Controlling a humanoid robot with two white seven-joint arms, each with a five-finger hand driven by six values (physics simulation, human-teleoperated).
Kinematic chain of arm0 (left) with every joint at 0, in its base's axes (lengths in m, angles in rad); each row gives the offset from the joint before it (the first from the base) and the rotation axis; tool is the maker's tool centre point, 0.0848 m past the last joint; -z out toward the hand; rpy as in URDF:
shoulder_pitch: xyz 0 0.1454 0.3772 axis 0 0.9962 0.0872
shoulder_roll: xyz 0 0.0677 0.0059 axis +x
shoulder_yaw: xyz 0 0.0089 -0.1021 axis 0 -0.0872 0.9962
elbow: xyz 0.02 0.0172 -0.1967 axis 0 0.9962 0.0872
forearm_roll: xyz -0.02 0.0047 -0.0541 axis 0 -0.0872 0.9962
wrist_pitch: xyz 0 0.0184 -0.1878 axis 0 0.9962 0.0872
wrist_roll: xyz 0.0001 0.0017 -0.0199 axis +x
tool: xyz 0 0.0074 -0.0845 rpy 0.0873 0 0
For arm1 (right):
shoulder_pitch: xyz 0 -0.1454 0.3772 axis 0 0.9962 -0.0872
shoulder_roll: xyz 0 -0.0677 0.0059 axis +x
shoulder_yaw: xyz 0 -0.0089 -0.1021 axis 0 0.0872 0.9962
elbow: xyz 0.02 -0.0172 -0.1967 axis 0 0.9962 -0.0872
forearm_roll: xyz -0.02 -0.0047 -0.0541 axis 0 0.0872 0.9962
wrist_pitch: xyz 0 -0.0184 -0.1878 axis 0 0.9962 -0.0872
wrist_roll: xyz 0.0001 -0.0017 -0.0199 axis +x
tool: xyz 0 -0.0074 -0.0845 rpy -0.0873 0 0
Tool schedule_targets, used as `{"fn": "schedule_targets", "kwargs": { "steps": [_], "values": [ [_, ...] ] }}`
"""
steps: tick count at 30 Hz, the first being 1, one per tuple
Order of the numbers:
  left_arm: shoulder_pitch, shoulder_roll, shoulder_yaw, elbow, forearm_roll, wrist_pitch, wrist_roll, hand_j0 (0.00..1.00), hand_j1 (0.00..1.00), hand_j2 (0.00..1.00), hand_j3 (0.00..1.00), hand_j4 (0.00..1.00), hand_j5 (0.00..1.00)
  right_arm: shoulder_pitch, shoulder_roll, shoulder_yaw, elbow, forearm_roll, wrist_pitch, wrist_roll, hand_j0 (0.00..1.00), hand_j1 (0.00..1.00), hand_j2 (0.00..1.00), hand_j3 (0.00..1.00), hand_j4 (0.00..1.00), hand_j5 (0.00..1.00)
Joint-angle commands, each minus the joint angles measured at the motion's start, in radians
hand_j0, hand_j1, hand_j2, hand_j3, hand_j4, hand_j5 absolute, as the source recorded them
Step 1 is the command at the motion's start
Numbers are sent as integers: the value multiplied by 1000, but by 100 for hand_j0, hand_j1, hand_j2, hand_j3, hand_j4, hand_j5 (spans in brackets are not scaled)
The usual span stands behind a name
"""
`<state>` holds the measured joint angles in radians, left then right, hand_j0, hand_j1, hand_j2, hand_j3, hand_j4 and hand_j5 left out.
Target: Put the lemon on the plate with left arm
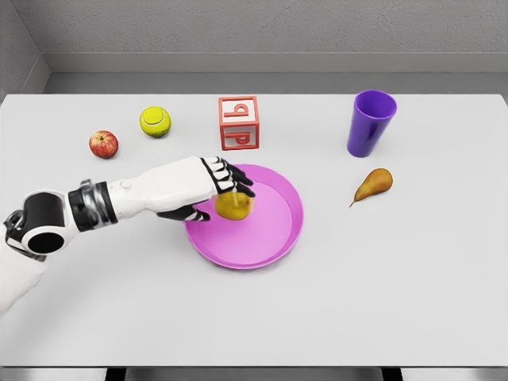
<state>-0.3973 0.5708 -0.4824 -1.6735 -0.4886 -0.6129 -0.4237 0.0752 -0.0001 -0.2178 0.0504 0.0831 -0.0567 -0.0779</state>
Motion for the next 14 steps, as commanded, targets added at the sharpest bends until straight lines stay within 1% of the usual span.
{"fn": "schedule_targets", "kwargs": {
  "steps": [1, 3, 4, 6, 7, 8, 9, 11, 14],
  "values": [
    [0, 1, 1, 0, 5, 2, 2, 100, 100, 100, 100, 100, 100, 0, 0, 0, 0, 0, 0, 0, 100, 100, 100, 100, 100, 100],
    [-29, 15, 19, 1, 10, 2, 2, 100, 100, 100, 100, 100, 100, 2, 0, 0, 0, 0, 0, 1, 100, 100, 100, 100, 100, 100],
    [-35, 49, 53, 1, 12, 2, 3, 100, 100, 100, 100, 100, 100, 2, 0, 0, 0, 0, 0, 0, 100, 100, 100, 100, 100, 100],
    [-12, 104, 197, 18, 12, 2, 3, 100, 100, 100, 100, 100, 100, 2, 0, 0, 0, 0, 0, 0, 100, 100, 100, 100, 100, 100],
    [23, 133, 260, 40, 12, 2, 3, 100, 100, 100, 100, 100, 100, 2, 0, 0, 0, 0, 0, 1, 100, 100, 100, 100, 100, 100],
    [64, 152, 338, 63, 18, 2, 5, 100, 100, 100, 100, 100, 100, 2, 0, 0, 0, 0, 0, 0, 100, 100, 100, 100, 100, 100],
    [98, 156, 378, 89, 18, 2, 5, 100, 100, 100, 100, 100, 100, 0, 0, 0, 0, 0, 0, 1, 100, 100, 100, 100, 100, 100],
    [132, 178, 410, 153, 18, 2, 5, 100, 100, 100, 100, 100, 100, 2, 0, 0, 0, 0, 0, 1, 100, 100, 100, 100, 100, 100],
    [135, 184, 410, 155, 19, 2, 5, 100, 100, 100, 100, 100, 100, 0, 0, 0, 0, 0, 0, 1, 100, 100, 100, 100, 100, 100]
  ]
}}
